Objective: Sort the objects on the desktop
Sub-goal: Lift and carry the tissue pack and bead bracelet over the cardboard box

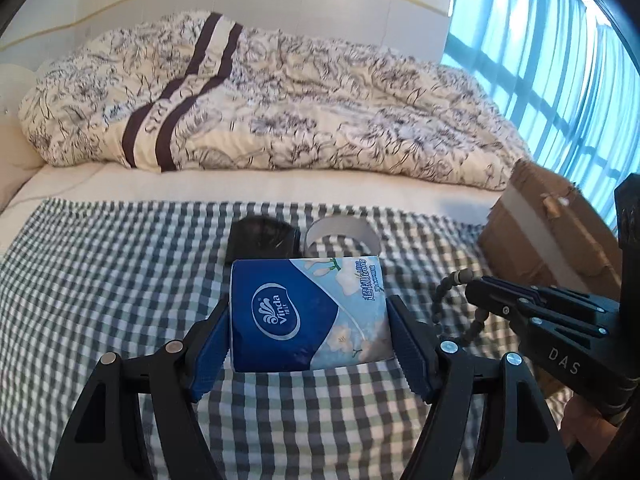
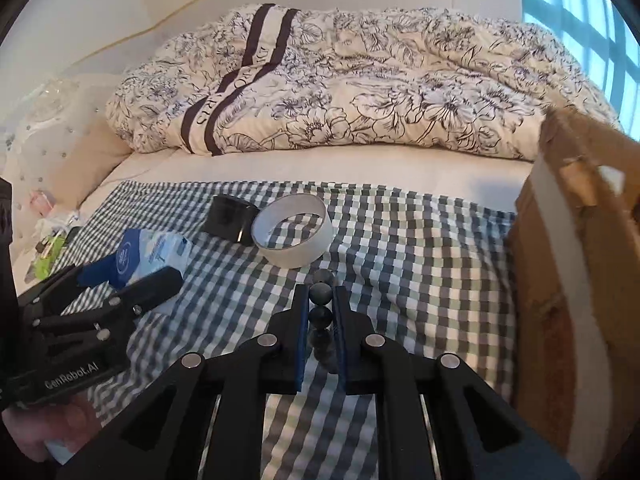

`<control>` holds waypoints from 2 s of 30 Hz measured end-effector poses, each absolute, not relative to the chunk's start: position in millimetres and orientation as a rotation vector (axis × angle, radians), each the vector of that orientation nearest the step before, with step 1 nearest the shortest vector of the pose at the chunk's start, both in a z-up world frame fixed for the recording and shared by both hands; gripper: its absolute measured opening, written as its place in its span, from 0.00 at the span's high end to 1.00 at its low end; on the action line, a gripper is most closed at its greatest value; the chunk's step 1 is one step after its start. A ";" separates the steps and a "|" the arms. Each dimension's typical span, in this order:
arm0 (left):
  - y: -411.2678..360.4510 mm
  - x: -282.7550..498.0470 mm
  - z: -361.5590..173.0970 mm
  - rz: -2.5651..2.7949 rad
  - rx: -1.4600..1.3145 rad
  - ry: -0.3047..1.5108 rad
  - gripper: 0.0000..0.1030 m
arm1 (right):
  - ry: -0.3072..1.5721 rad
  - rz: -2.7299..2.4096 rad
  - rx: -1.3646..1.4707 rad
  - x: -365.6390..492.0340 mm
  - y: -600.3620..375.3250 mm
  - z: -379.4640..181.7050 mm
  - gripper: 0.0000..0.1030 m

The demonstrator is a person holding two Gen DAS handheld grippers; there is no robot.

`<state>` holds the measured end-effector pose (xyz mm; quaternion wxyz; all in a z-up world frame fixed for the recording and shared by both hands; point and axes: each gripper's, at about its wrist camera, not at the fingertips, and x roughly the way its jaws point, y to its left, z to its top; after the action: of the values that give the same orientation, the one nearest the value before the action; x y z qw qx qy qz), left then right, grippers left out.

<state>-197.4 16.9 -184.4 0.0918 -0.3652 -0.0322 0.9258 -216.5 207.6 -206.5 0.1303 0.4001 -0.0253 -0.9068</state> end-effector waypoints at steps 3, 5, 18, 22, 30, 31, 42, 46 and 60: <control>16.3 -186.3 -169.7 2.759 -1.056 -0.095 0.27 | -0.085 -2.644 1.146 -201.8 211.1 -195.4 0.89; 16.1 -178.2 -160.9 2.765 -1.040 -0.094 0.27 | -0.080 -2.652 1.129 -191.9 211.9 -187.3 0.89; 17.5 -120.0 -99.3 2.804 -0.907 -0.087 0.27 | -0.078 -2.707 0.980 -128.9 209.4 -120.6 0.89; 17.1 -102.7 -82.0 2.815 -0.865 -0.076 0.27 | -0.077 -2.719 0.934 -110.3 208.9 -100.9 0.89; 14.0 -64.2 -48.7 2.833 -0.771 -0.053 0.27 | -0.071 -2.749 0.837 -69.1 206.1 -65.8 0.89; 13.3 -59.2 -45.0 2.837 -0.760 -0.051 0.27 | -0.071 -2.752 0.825 -64.2 205.5 -61.7 0.89; 7.8 -14.1 -7.1 2.860 -0.646 -0.030 0.27 | -0.055 -2.793 0.681 -14.7 205.1 -15.3 0.89; 8.8 -2.6 1.7 2.863 -0.624 -0.028 0.27 | -0.056 -2.806 0.644 -3.5 206.5 -3.9 0.89; 20.8 9.1 19.3 2.869 -0.563 -0.041 0.27 | -0.047 -2.834 0.592 15.6 223.1 12.2 0.89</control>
<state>9.1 20.8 19.3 0.1087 -0.1914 -0.0141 0.9754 15.6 223.1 12.2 0.1226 0.2028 -0.0162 -0.9714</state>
